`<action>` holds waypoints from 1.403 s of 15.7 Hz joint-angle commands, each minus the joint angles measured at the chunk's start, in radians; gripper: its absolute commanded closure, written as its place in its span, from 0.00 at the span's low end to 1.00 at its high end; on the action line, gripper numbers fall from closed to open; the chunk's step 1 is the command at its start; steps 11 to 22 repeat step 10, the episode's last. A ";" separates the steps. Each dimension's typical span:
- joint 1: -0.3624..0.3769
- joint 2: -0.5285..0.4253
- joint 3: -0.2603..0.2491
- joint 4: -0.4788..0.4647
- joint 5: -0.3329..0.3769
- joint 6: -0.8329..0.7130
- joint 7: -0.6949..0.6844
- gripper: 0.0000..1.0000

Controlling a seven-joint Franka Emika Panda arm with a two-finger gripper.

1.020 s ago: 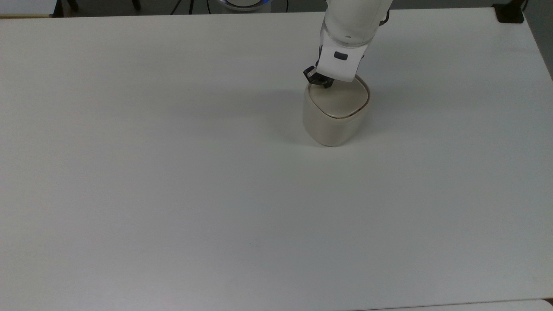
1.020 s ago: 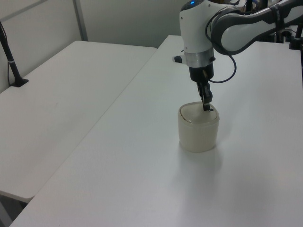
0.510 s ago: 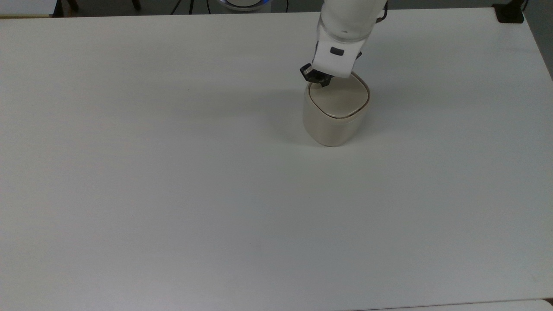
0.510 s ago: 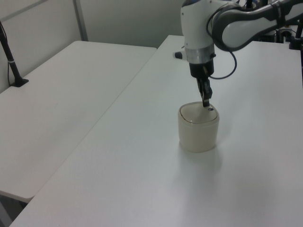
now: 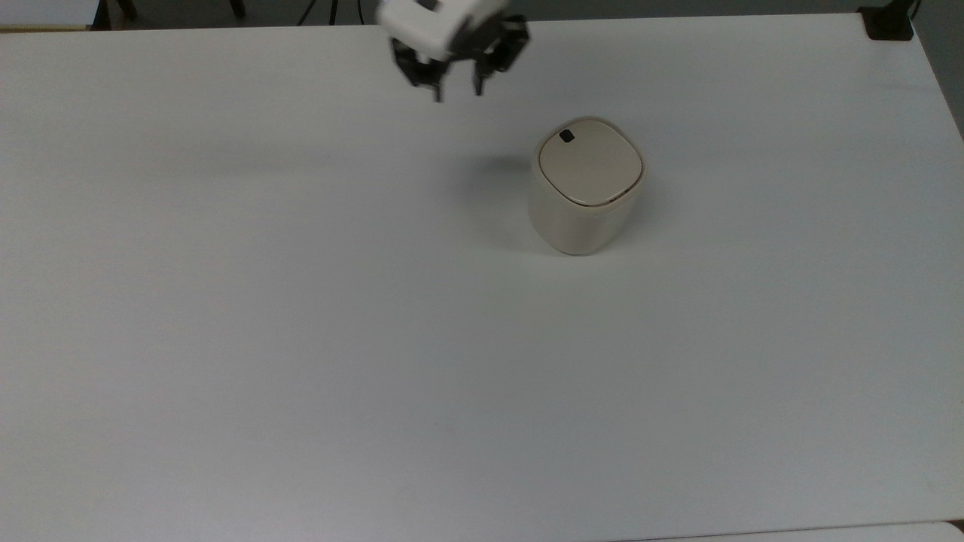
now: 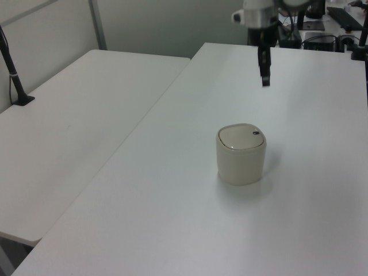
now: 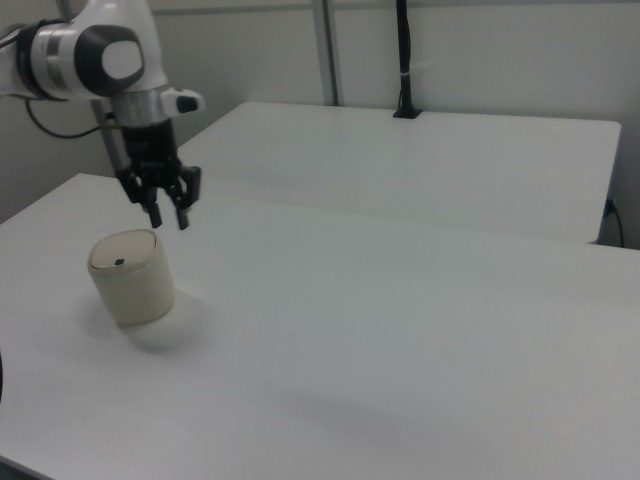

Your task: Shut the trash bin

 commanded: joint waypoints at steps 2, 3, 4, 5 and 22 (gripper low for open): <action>-0.135 -0.069 0.011 -0.020 -0.015 -0.022 0.037 0.00; -0.158 -0.070 0.010 -0.020 -0.015 -0.021 0.037 0.00; -0.167 -0.073 0.011 -0.020 -0.015 -0.021 0.037 0.00; -0.171 -0.084 0.010 -0.020 -0.015 -0.021 0.037 0.00; -0.191 -0.112 -0.004 -0.015 -0.012 -0.035 0.051 0.00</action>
